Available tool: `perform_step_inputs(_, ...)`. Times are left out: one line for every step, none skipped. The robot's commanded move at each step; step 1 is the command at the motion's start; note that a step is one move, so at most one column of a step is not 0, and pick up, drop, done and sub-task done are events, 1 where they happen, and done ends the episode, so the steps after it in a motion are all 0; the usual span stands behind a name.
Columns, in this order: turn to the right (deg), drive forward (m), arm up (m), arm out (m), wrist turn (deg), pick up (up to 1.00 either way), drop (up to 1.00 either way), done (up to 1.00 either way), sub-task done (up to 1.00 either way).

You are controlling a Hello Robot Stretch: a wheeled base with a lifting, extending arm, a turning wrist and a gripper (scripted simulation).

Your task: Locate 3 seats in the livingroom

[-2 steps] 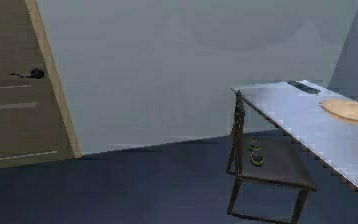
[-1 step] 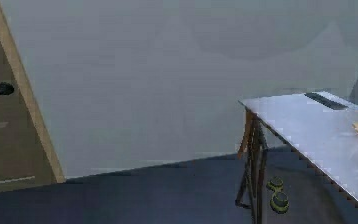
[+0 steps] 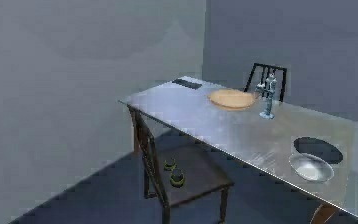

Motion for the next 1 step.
perform_step_inputs(0.0,0.00,0.00,0.00,0.0,0.00,0.00,1.00,0.00)
